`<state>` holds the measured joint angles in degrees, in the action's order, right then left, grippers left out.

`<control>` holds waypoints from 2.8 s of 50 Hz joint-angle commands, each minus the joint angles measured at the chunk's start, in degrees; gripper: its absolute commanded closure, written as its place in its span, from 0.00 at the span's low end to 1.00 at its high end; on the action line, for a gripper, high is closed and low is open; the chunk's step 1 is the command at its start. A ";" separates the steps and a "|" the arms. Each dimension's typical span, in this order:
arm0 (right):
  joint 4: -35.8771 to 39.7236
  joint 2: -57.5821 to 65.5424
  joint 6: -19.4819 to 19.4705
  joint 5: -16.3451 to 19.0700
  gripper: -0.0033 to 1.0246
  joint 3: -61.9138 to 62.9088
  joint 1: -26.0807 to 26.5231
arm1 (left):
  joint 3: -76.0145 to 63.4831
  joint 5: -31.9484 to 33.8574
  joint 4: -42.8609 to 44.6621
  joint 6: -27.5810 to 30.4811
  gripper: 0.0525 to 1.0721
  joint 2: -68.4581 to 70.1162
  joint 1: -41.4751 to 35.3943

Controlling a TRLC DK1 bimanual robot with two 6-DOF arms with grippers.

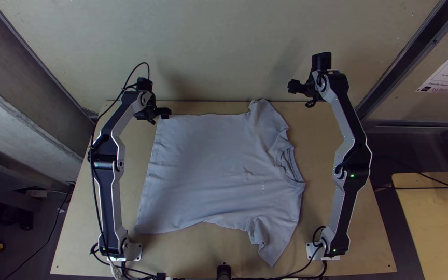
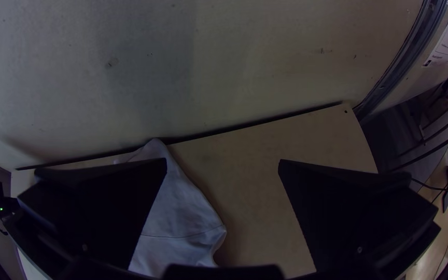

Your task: Fold the t-shirt

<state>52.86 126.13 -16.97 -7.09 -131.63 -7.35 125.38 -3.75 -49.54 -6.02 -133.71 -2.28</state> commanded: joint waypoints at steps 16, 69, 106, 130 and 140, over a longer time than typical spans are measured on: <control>1.19 1.14 -1.40 -0.29 0.04 0.24 -0.47 | 3.90 -2.05 2.25 -0.66 0.13 -4.63 -1.85; 0.22 16.61 -3.42 0.76 0.10 -3.19 -6.00 | 3.11 -1.52 0.67 -0.83 0.97 1.70 -1.23; -4.08 20.04 -1.05 1.47 0.97 -4.42 -7.50 | 3.20 -0.56 1.29 0.13 0.97 2.58 0.17; -7.60 13.97 -1.05 0.68 0.97 -4.51 -2.14 | 5.31 0.58 8.23 -2.15 0.97 1.61 -0.18; -6.81 12.04 -0.87 0.76 0.97 -4.42 -1.61 | 5.40 0.50 6.65 -3.82 0.97 0.99 0.17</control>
<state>45.89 141.91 -18.37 -5.93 -134.74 -9.72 129.14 -2.76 -42.09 -7.97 -133.93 -2.87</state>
